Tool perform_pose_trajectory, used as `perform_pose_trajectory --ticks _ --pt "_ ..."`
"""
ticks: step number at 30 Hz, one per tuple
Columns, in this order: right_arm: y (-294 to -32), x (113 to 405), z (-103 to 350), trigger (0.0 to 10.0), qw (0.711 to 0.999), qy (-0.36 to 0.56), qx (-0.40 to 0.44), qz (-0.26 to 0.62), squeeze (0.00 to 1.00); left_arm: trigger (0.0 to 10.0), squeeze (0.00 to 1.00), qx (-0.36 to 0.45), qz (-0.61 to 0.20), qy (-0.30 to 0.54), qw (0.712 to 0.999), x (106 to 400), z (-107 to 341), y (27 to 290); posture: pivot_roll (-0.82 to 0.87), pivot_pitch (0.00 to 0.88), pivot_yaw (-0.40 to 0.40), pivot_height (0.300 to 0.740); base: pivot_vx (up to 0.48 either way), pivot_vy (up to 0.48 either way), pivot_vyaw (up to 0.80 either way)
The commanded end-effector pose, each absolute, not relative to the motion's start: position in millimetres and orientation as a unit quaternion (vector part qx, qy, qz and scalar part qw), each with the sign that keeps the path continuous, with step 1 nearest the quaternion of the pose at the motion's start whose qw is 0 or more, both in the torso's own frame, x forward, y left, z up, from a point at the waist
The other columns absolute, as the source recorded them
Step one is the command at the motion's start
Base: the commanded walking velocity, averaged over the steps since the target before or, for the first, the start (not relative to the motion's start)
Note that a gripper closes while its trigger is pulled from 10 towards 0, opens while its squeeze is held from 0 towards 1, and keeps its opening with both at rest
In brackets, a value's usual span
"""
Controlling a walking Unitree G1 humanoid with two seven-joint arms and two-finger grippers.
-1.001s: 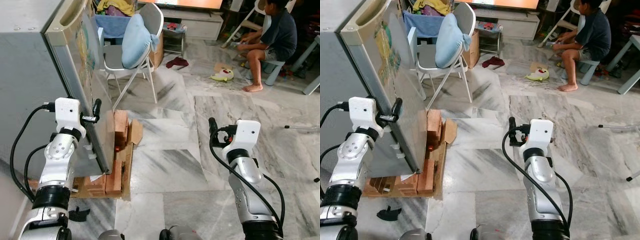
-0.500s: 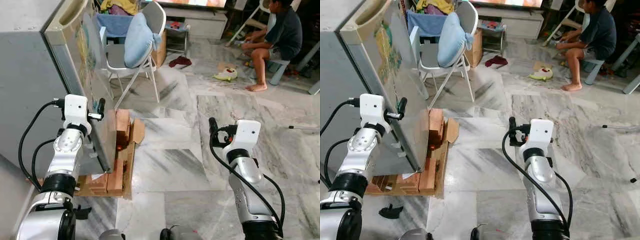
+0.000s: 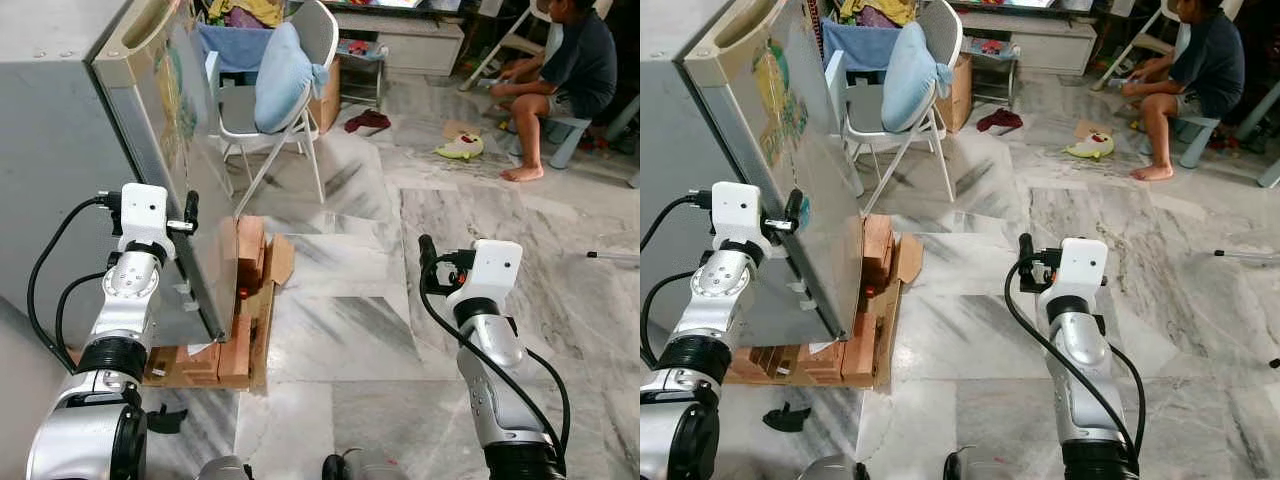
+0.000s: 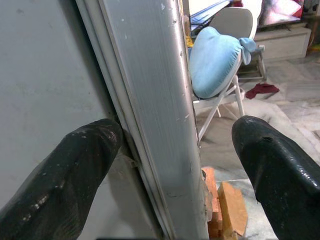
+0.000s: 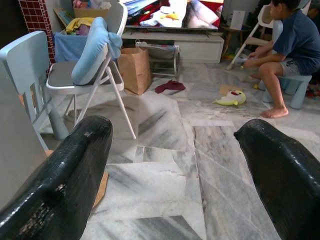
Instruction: Restocking fridge
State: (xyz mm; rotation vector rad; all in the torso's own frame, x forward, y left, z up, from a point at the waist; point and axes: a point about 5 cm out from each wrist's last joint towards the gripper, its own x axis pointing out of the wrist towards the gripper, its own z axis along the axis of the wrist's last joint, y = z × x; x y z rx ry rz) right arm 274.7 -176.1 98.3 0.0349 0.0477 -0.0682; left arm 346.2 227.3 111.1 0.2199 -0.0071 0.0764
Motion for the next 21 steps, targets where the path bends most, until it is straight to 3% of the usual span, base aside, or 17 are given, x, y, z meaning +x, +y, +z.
perform_pose_trajectory --ticks 1,21 --pt "-176.9 275.8 103.1 10.0 0.999 0.016 0.018 -0.035 0.0 10.0 0.0 0.096 0.035 -0.01 0.995 349.1 115.3 227.0 -0.04 0.024 -0.046 0.74 0.0 0.0 0.0" --pt "-176.4 277.0 102.4 10.0 0.999 0.017 0.017 -0.035 0.0 10.0 0.0 0.082 -0.074 -0.025 0.994 372.1 130.0 167.2 -0.04 0.018 -0.048 0.74 0.0 0.0 0.0"
